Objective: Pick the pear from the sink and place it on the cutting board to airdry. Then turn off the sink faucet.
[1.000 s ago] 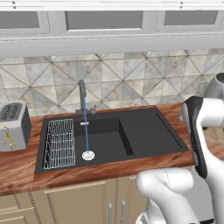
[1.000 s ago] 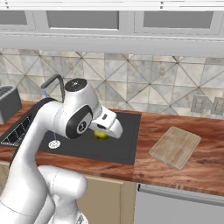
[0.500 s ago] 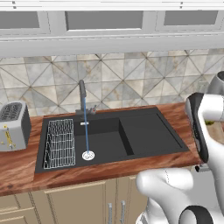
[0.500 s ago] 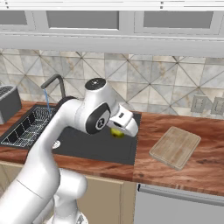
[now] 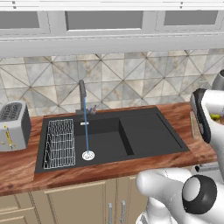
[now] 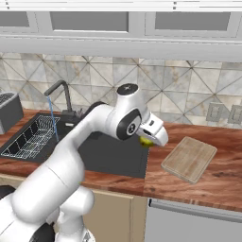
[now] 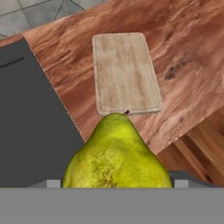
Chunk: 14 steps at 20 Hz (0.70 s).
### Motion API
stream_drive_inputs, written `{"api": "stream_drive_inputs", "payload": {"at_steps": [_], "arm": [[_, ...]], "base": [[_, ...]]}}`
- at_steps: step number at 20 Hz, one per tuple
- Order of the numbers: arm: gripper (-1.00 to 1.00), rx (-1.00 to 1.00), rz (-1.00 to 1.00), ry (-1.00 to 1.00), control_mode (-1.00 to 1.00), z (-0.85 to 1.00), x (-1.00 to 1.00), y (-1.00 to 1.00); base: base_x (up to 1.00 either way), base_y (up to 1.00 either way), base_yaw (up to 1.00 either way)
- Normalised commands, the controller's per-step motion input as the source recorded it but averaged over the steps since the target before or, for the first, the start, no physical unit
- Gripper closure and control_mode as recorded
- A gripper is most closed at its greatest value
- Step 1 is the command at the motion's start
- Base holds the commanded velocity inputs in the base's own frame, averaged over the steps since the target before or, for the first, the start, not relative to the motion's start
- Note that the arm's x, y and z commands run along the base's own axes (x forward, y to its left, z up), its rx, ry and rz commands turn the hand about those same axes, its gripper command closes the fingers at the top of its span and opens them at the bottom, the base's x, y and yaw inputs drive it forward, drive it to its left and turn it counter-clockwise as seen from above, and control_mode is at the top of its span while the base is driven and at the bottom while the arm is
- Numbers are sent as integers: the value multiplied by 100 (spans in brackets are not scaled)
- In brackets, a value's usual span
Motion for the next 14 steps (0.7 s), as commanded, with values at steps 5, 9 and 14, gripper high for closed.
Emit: {"api": "stream_drive_inputs", "payload": {"at_steps": [5,9,14], "arm": [[100,6,-2,1,-100,0,5,-37],[100,7,0,0,-100,0,15,-21],[100,5,0,2,-100,-6,30,-16]], "base": [[0,0,0],[0,0,0],[0,0,0]]}}
